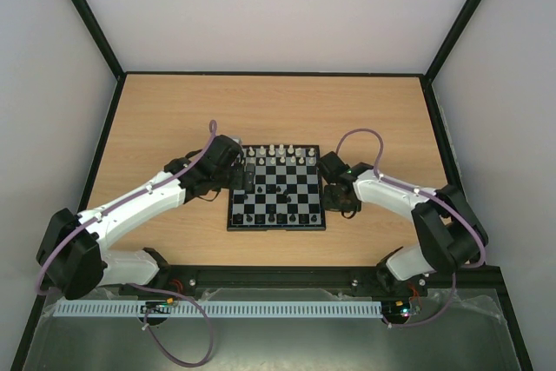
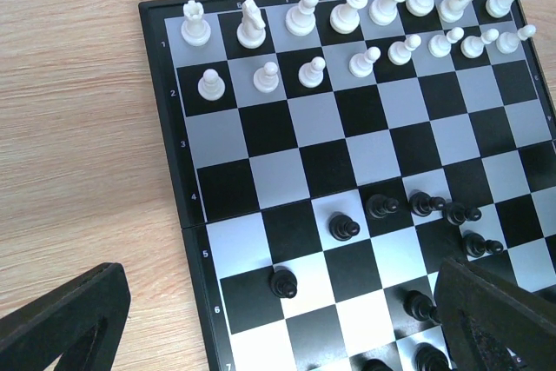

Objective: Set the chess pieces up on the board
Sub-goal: Pick up the chess piece at the center of the board.

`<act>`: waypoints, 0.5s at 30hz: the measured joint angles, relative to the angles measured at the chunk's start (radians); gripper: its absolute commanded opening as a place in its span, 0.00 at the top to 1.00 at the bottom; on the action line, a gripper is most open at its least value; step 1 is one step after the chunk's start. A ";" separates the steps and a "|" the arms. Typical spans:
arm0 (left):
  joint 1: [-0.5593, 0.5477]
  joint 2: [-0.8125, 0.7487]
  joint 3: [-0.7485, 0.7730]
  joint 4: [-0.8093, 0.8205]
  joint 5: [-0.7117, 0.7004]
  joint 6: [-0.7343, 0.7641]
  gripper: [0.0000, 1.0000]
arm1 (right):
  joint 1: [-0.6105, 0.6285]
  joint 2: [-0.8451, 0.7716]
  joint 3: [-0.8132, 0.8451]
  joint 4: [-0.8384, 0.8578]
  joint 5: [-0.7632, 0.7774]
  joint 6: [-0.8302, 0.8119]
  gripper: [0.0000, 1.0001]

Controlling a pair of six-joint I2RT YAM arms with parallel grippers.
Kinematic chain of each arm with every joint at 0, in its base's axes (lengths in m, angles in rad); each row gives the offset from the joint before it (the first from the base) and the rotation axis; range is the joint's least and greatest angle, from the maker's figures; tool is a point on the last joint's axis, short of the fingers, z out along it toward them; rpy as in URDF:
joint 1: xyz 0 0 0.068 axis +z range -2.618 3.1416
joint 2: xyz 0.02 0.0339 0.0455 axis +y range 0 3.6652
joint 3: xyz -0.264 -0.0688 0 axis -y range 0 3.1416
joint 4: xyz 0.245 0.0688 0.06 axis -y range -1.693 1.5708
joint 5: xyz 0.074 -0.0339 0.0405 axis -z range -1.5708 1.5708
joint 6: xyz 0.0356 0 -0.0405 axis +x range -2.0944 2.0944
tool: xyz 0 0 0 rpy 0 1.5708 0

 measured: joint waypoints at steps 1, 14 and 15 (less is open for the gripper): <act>0.000 0.000 0.000 0.000 0.000 0.000 0.01 | 0.000 -0.002 0.000 0.000 0.001 -0.002 0.98; 0.003 0.000 0.000 0.000 0.000 0.000 0.00 | 0.018 -0.090 0.106 -0.062 0.006 -0.024 0.98; 0.003 0.000 0.000 0.000 0.000 0.000 0.00 | 0.027 -0.093 0.117 -0.066 0.006 -0.027 0.97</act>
